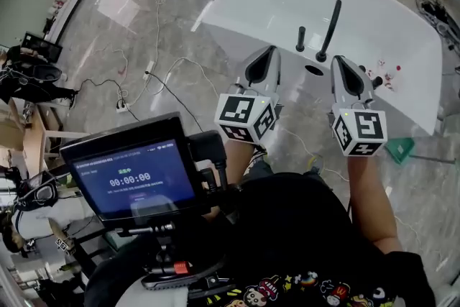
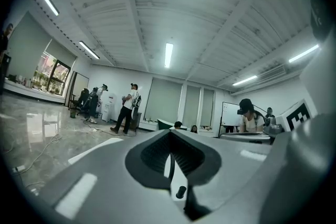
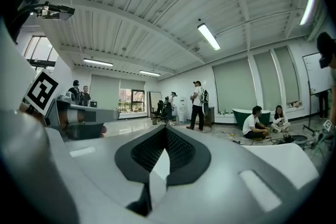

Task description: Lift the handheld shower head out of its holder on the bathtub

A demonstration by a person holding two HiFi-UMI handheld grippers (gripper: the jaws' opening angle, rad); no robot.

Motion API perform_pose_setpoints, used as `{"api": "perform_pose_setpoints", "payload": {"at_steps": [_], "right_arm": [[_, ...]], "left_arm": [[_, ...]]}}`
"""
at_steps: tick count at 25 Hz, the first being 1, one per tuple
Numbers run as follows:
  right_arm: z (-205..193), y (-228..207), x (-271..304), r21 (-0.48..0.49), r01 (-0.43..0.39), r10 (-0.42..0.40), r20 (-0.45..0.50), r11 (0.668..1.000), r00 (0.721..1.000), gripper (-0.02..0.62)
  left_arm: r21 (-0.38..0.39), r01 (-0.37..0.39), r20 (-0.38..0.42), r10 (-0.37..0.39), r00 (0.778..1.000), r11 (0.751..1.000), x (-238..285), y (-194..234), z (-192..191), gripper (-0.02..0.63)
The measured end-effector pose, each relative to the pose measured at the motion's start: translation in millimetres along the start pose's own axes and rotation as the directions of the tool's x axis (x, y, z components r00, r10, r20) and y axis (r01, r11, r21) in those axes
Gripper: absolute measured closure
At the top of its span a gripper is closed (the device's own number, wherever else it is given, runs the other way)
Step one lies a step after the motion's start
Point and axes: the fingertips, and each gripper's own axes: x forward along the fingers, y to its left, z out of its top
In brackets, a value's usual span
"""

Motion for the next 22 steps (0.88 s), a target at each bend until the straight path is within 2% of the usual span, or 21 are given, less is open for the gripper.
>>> {"api": "perform_pose_setpoints", "payload": {"at_steps": [6, 10, 15, 18, 22], "right_arm": [[-18, 11, -5, 0.002, -0.005, 0.005, 0.023, 1.0, 1.0, 0.569], [-31, 12, 12, -0.018, -0.012, 0.012, -0.006, 1.0, 1.0, 0.568], [-57, 26, 24, -0.042, -0.027, 0.025, -0.052, 0.999, 0.998, 0.524], [-88, 20, 46, -0.047, -0.04, 0.036, -0.075, 0.998, 0.996, 0.486], [-156, 6, 93, -0.05, -0.038, 0.034, -0.086, 0.998, 0.996, 0.459]], "left_arm": [[-0.008, 0.015, -0.008, -0.015, 1.0, 1.0, -12, 0, -13, 0.605], [-0.008, 0.003, -0.01, -0.003, 1.0, 1.0, -10, 13, -14, 0.605], [-0.004, 0.0, -0.002, 0.0, 1.0, 1.0, -19, 30, -26, 0.605], [0.001, 0.002, 0.005, -0.002, 1.0, 1.0, -13, 40, -43, 0.605], [0.006, -0.001, 0.027, 0.001, 1.0, 1.0, 7, 67, -95, 0.605]]}}
